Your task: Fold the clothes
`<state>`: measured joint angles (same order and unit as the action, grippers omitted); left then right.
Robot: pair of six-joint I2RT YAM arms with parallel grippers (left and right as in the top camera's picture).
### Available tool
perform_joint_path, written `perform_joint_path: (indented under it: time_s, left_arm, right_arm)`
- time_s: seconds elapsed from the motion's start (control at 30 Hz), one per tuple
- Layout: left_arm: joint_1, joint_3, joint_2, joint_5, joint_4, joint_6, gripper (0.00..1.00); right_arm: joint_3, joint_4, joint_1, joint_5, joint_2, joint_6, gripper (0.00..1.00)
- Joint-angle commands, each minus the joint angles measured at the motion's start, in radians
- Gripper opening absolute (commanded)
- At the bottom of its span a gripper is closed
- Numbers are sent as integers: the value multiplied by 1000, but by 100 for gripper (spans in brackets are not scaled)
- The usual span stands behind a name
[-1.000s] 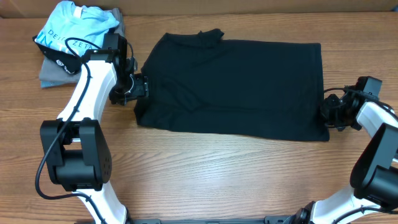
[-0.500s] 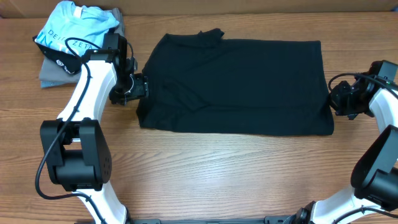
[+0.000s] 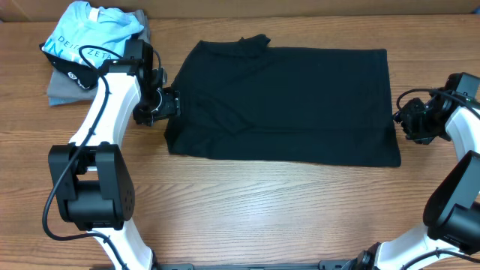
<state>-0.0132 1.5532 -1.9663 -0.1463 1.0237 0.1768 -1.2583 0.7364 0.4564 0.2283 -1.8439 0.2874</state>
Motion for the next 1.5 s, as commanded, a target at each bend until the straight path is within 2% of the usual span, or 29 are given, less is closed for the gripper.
perform_joint_path:
  time_s: [0.0,0.07,0.13,0.27,0.37,0.47,0.7,1.1,1.47]
  left_arm:
    - [-3,22,3,-16,-1,-23,73]
    - [-3,22,3,-16,-2,-23,73]
    - [-3,22,3,-16,-1,-23,73]
    - [-3,22,3,-16,-3,-23,73]
    - [-3,22,3,-16,-2,-23,73]
    - [-3,22,3,-16,0,-23,73]
    - [-3,22,3,-16,-3,-23,73]
    - [-3,22,3,-16,-5,-23,73]
    - [-3,22,3,-16,-7,-23,73]
  right_arm:
    - [15,-34,1,-26,-22,-4,48]
    - [29,-56,1,-26,-36,-4,47]
    - [38,-63,-2,-21,-55,-4,43]
    - [41,-62,-15,-19,-91,-8,42]
    - [40,-51,-21,-19,-100,-8,24]
    - [39,-46,-19,-19,-98,-8,14]
    - [15,8,-7,-19,-95,-8,4]
    - [-39,63,-6,-18,18,-8,4]
    - [-39,43,-6,-12,23,-7,4]
